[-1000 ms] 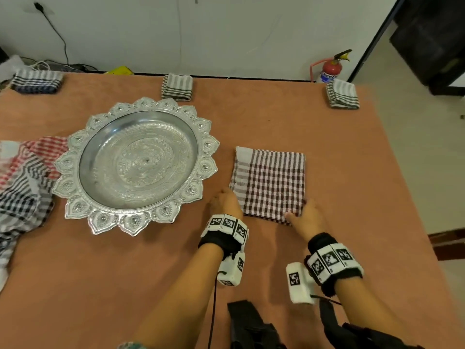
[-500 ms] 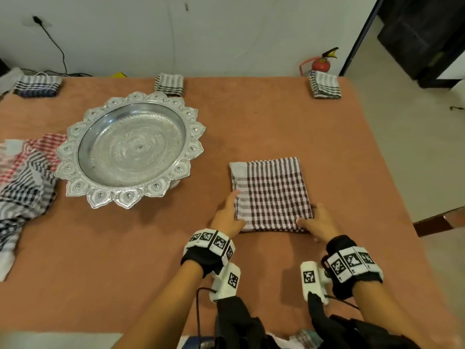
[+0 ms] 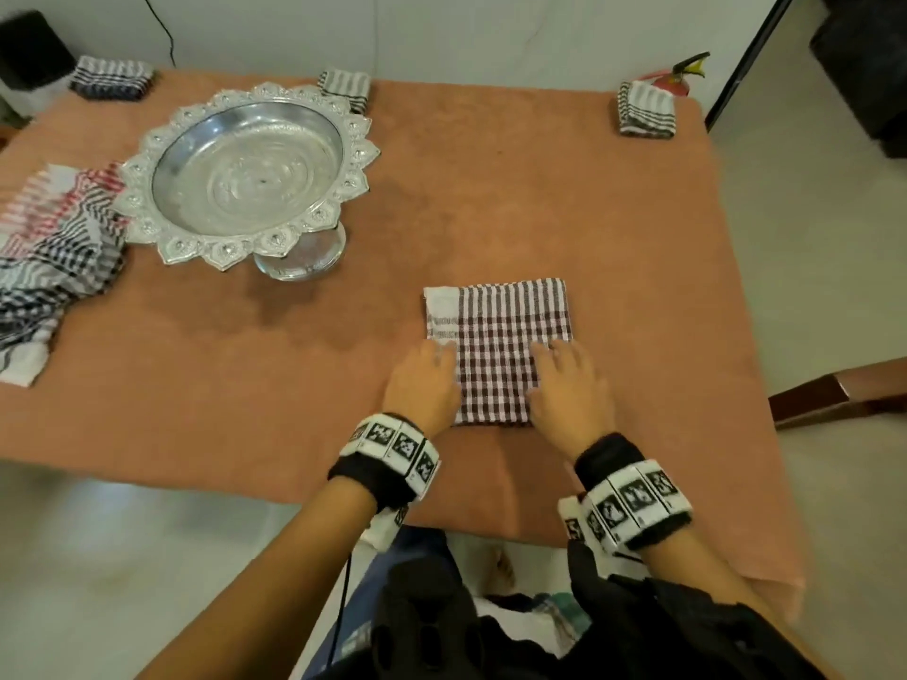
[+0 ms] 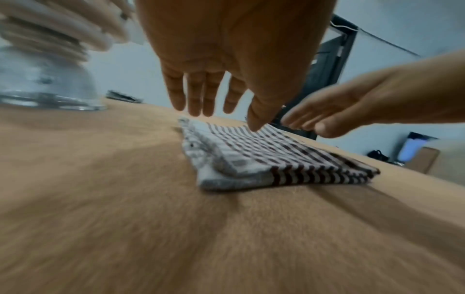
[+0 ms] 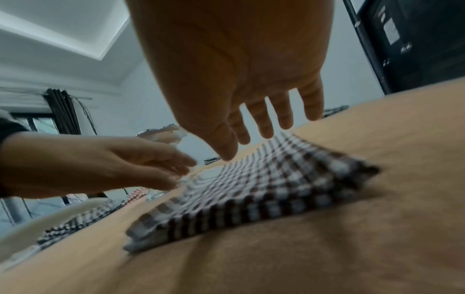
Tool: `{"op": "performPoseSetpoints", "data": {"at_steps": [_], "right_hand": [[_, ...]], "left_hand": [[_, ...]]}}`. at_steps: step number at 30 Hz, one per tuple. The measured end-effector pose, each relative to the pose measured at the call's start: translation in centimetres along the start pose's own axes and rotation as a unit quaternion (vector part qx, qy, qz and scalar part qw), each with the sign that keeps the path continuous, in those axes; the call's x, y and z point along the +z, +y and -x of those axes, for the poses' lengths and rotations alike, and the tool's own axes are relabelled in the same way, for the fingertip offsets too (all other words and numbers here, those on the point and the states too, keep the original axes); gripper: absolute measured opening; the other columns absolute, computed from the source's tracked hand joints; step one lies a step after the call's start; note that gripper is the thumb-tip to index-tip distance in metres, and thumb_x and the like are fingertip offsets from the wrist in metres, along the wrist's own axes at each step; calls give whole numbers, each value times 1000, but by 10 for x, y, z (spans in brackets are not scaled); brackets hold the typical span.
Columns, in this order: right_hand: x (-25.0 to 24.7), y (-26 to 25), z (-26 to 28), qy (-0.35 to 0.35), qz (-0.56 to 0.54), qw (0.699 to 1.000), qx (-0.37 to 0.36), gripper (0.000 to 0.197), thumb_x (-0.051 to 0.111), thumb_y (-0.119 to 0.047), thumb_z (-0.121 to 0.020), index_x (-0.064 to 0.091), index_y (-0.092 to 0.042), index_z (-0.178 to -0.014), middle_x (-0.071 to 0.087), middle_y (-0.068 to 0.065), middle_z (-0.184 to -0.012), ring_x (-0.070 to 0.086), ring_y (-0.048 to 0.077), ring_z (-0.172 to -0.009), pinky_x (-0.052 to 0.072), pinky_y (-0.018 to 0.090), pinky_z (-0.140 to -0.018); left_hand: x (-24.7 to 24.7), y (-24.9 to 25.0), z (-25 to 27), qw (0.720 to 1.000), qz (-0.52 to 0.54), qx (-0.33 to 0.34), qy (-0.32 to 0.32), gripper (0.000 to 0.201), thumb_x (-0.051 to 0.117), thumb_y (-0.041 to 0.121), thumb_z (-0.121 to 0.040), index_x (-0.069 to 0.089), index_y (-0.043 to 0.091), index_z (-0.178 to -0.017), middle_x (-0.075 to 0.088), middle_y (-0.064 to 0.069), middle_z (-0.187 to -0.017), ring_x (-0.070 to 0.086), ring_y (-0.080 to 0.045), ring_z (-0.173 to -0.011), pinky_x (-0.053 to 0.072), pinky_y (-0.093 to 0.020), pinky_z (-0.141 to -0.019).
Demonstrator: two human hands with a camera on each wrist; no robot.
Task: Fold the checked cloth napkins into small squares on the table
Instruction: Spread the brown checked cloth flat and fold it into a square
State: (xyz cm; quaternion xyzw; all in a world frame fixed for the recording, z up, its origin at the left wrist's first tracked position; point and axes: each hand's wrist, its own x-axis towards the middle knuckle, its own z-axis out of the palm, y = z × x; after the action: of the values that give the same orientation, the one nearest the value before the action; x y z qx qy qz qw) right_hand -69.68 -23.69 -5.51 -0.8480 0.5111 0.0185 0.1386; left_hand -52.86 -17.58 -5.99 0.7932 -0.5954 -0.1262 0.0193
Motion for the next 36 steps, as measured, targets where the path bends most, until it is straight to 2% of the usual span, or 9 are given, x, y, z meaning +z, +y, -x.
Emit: {"op": "performPoseSetpoints", "data": {"at_steps": [3,7,11,16,19,25,29,33,36], "right_hand": [[15,-15,-21,-146,36,988,-39,61,36,-32,-97,6,-19,-150,-1,8,-159,-4,28,-146,8,53,-116],[23,18,-33,-206,36,977,-32,59,18,-49,-98,-12,-36,-147,-23,-5,-155,-21,21,-144,-6,58,-112],[3,46,-44,-193,68,978,48,61,20,-46,-98,-10,-31,-148,-22,-1,-156,-20,24,-144,-8,57,-113],[4,1,-87,-169,55,983,-42,59,27,-28,-100,-4,-25,-150,-16,0,-158,-16,24,-145,-4,55,-115],[11,2,-104,-208,33,977,-39,56,21,-39,-100,-8,-35,-148,-21,-8,-156,-18,17,-145,-5,58,-113],[-2,23,-101,-152,27,984,89,67,27,-46,-97,-10,-24,-149,-19,-1,-157,-15,23,-145,-2,57,-115],[14,10,-63,-167,54,984,-33,62,25,-44,-99,-10,-30,-148,-18,-2,-157,-16,22,-145,0,57,-116],[16,35,-37,-153,11,986,68,61,26,-45,-98,-4,-30,-149,-13,-3,-158,-10,21,-146,5,55,-114],[13,41,-18,-100,22,992,68,63,42,-35,-95,10,-23,-148,6,6,-157,13,30,-143,27,53,-109]], "left_hand": [[9,21,-21,989,-75,93,-91,61,35,28,-98,8,9,-149,8,-9,-158,9,-24,-146,10,-41,-118],[26,-2,-23,982,-78,45,-165,61,16,45,-99,-10,18,-148,-16,2,-157,-13,-13,-146,-5,-46,-118],[20,-8,-30,987,-91,3,-131,61,15,43,-100,-6,15,-149,-13,0,-158,-13,-15,-146,-9,-49,-116],[16,15,-61,988,-72,39,-133,60,20,38,-100,-4,14,-149,-11,-1,-158,-11,-16,-146,-8,-47,-116],[17,-2,-70,987,-49,20,-151,59,17,42,-100,-7,19,-149,-14,4,-158,-11,-13,-146,-5,-50,-116],[3,-15,-76,986,-91,12,-136,60,15,43,-100,-7,17,-149,-12,1,-158,-11,-15,-146,-9,-51,-115],[16,5,-51,977,-82,141,-136,69,22,52,-97,-8,18,-149,-12,1,-158,-11,-16,-146,-6,-48,-116],[19,-13,-32,975,-84,127,-163,74,30,56,-94,-3,19,-149,-10,1,-158,-8,-17,-147,-2,-49,-117],[11,-19,-19,961,-111,233,-101,69,44,49,-91,24,12,-144,25,-10,-151,24,-26,-139,20,-43,-115]]}}
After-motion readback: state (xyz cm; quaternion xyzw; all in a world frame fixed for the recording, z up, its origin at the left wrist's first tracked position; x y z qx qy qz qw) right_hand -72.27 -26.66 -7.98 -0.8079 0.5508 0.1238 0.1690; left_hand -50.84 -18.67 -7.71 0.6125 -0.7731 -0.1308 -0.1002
